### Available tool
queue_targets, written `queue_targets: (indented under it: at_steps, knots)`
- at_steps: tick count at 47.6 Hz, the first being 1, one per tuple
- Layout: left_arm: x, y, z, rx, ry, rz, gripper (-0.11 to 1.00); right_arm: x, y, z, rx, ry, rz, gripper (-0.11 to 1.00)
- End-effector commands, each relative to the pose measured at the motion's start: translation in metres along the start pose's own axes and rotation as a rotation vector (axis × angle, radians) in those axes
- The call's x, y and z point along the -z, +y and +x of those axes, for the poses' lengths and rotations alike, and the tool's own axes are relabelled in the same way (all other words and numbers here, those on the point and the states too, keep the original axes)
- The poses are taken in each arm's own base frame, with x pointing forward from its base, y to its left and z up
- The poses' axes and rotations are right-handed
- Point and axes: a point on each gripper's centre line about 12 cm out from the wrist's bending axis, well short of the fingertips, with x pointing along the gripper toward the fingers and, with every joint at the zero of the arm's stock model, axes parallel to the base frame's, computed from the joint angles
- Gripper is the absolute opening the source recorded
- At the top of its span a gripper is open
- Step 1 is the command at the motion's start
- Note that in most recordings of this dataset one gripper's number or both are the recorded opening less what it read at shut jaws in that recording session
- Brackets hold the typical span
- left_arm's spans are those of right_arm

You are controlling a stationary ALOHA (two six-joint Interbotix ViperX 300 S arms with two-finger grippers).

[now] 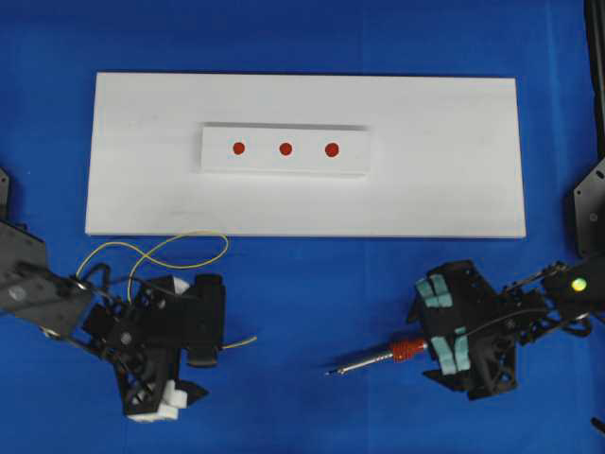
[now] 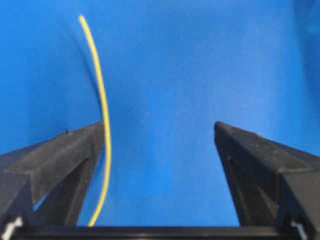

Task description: Touch the tip of the soldering iron to the tip of the solder at the mark.

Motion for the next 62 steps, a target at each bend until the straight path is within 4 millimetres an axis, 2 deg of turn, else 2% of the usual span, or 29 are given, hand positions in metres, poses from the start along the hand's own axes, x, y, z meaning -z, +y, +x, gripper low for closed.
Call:
queue_targets:
  at_steps: [1,8,16,25,33,40,47,56,62]
  knots:
    - [-0.025,-0.005,-0.027,0.022,-0.072,0.018,0.83,-0.025,0.003,-0.027,-0.006,-0.064,-0.013,0.84]
    - [-0.046,0.005,-0.061,-0.003,-0.12,0.075,0.83,-0.047,-0.005,-0.068,0.037,-0.121,-0.059,0.85]
    - [-0.066,0.029,-0.095,-0.056,-0.192,0.134,0.82,-0.067,-0.029,-0.123,0.147,-0.216,-0.095,0.85]
    - [-0.081,0.056,-0.135,-0.126,-0.291,0.192,0.81,-0.072,-0.061,-0.179,0.281,-0.357,-0.079,0.85]
    - [-0.077,0.075,-0.168,-0.181,-0.378,0.24,0.81,-0.066,-0.072,-0.22,0.338,-0.472,-0.051,0.85]
    - [-0.061,0.083,-0.194,-0.204,-0.466,0.266,0.81,-0.047,-0.073,-0.233,0.343,-0.518,-0.051,0.85]
    - [-0.036,0.084,-0.218,-0.201,-0.573,0.298,0.81,-0.022,-0.078,-0.234,0.343,-0.545,-0.033,0.85]
    - [0.005,0.09,-0.236,-0.193,-0.677,0.311,0.81,0.003,-0.084,-0.224,0.324,-0.58,-0.017,0.85]
    - [0.03,0.096,-0.239,-0.194,-0.722,0.308,0.81,0.013,-0.086,-0.211,0.299,-0.594,-0.015,0.85]
